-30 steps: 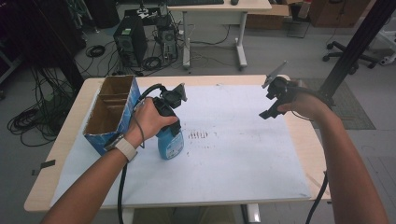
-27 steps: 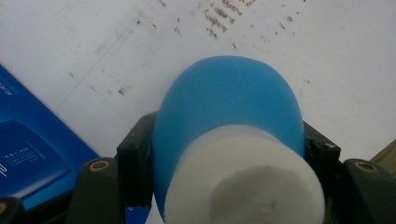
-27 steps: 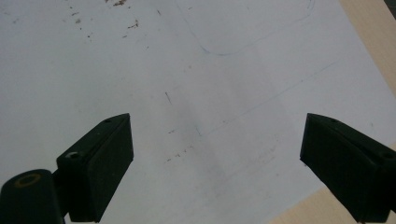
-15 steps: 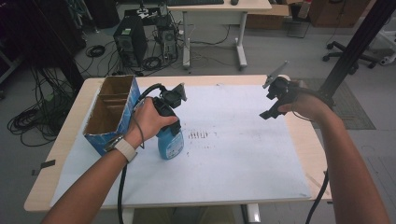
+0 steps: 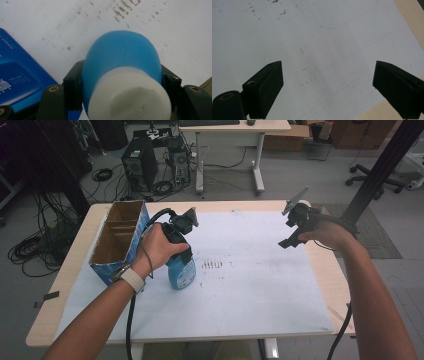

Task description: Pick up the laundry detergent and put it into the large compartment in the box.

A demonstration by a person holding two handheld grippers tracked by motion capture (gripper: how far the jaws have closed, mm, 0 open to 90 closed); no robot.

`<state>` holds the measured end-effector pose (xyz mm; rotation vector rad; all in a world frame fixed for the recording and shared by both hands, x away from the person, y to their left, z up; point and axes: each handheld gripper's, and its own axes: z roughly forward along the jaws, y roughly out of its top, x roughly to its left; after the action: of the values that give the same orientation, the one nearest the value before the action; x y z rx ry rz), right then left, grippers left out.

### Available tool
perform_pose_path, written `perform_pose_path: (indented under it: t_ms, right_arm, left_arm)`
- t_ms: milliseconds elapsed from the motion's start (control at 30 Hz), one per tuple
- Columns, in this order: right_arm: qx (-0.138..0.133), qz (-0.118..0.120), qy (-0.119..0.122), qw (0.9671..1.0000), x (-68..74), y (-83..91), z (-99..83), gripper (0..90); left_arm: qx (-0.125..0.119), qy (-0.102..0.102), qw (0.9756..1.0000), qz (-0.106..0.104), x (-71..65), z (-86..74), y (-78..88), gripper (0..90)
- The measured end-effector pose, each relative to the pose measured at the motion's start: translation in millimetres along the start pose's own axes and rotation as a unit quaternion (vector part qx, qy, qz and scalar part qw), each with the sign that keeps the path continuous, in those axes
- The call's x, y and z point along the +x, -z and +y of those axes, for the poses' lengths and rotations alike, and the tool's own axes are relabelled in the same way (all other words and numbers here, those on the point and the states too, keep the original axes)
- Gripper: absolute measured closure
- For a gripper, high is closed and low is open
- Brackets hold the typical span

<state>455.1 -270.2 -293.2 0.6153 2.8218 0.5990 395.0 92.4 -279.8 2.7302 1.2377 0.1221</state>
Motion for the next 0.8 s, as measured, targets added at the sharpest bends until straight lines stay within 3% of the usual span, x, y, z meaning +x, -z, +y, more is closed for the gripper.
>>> perform_pose_path:
  t_ms: [367, 800]
  right_arm:
    - [-0.001, 0.000, 0.001, 1.0000, 0.9, 0.7, 0.4, 9.8]
    - [-0.003, -0.001, -0.001, 1.0000, 2.4, 3.8, -1.1, 9.8]
  left_arm:
    - [0.000, 0.008, 1.0000, 0.002, -0.6, -0.8, 9.0, 37.1]
    - [-0.008, 0.027, 0.9996, 0.006, -1.1, -2.0, 39.0, 37.1]
